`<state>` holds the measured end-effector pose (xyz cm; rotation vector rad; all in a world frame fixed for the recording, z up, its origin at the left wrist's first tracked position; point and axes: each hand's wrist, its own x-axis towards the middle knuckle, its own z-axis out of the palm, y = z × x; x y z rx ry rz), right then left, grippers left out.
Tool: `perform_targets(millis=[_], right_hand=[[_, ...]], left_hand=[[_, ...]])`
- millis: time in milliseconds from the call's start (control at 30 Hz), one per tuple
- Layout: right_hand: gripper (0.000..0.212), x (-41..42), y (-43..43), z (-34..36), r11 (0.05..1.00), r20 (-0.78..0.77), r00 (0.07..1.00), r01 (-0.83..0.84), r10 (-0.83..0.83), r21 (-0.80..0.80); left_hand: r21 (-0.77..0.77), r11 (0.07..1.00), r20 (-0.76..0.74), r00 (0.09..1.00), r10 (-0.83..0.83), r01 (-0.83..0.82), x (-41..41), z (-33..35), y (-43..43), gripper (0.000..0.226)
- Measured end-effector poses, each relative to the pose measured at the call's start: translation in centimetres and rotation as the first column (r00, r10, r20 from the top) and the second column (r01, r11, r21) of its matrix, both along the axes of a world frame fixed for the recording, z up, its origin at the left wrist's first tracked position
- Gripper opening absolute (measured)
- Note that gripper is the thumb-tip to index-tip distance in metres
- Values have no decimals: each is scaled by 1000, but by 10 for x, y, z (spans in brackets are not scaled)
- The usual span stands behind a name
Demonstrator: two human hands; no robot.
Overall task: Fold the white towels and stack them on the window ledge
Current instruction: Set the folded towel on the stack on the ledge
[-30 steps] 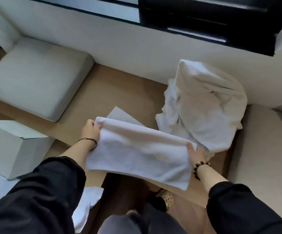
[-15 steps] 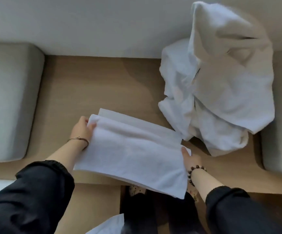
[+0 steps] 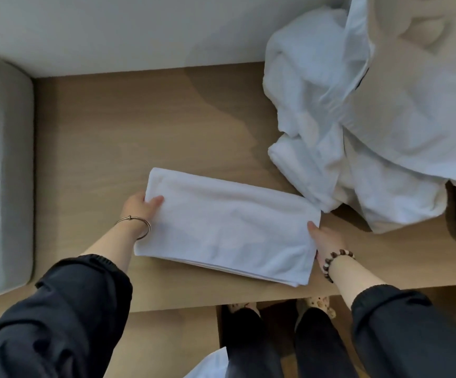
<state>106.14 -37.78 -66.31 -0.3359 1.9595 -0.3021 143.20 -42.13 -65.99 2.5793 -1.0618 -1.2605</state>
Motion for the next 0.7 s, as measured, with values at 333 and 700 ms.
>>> perform_targets(millis=[333,700], right_hand=[[35,35,6,-7,975,-387,915,28,-114,-220],[45,23,0,-21,988,-387,913,-149,127,-28]], left_hand=[[-98,993,67,996,-56,63,-7,-3,19,23],[-82,994,177,983,-53,68,-7,-25,26,27]])
